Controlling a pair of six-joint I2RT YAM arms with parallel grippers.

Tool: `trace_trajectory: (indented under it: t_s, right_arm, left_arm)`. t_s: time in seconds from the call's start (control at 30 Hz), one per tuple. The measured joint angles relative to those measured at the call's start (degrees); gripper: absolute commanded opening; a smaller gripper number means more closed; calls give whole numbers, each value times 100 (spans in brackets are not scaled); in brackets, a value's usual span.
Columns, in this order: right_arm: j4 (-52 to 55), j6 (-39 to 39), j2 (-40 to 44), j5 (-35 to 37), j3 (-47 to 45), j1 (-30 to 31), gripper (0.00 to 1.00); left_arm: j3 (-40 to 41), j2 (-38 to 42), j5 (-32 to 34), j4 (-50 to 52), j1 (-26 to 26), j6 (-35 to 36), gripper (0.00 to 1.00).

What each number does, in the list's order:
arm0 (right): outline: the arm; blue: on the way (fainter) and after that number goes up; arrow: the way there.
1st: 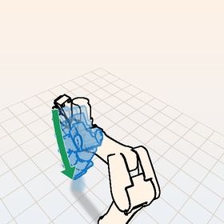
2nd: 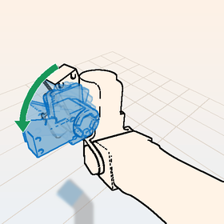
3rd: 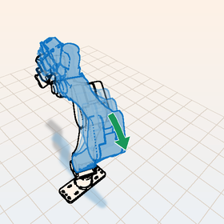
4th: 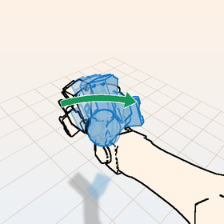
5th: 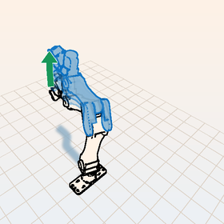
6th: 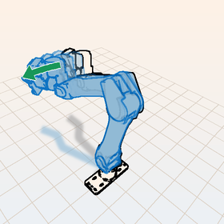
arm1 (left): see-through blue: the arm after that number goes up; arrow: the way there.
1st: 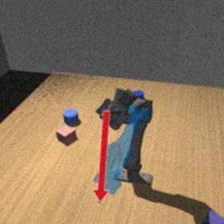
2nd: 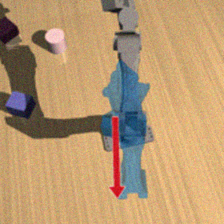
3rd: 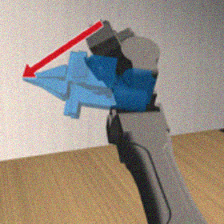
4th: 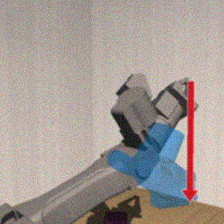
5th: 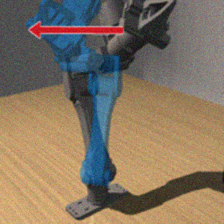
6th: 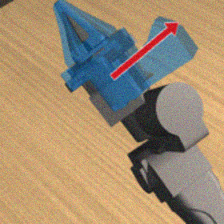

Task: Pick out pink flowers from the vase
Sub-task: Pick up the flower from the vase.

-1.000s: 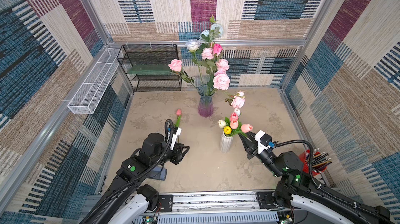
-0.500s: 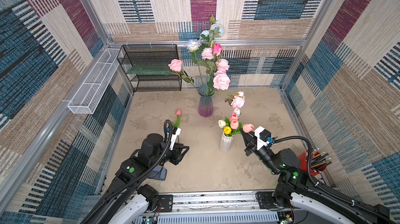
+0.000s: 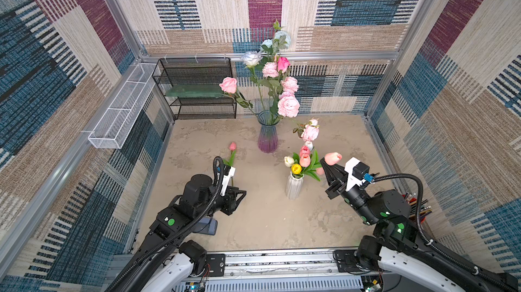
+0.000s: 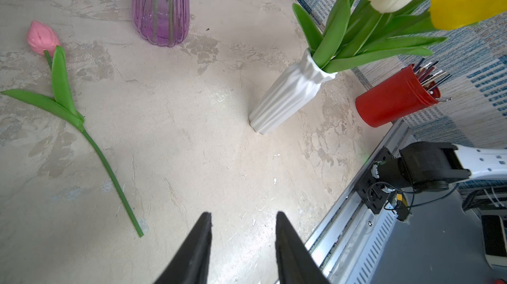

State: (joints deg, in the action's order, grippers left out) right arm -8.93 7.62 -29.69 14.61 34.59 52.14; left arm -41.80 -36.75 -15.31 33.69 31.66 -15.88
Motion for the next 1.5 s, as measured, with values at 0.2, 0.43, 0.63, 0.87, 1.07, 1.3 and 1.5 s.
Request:
trace_trajectory:
  t_s: [0.2, 0.43, 0.63, 0.87, 1.07, 1.3, 1.5]
  right_arm:
    - [741, 20, -76, 59, 1043, 0, 0]
    - [1725, -188, -345, -13, 2662, 0, 0]
    - [2485, -490, -498, -391, 3882, 2, 0]
    - [3322, -931, -938, -1104, 4599, 2, 0]
    - [3351, -1528, -1471, -1873, 4046, 2, 0]
    - [2723, -2284, -2127, -2124, 3215, 229, 0]
    - [2243, -3049, -2826, -1696, 3375, 367, 0]
  left_arm:
    - [0, -4, -4, 4, 0, 55, 43]
    - [-317, 37, -269, 87, 2, 225, 47]
    - [-964, 92, -592, 181, 2, 387, 51]
    - [-1263, 162, -1172, 363, 2, 654, 53]
    - [-1499, -42, -1569, 398, 11, 728, 56]
    - [-1735, -452, -1915, 409, 79, 723, 61]
    - [-1838, -579, -1757, 442, 271, 802, 60]
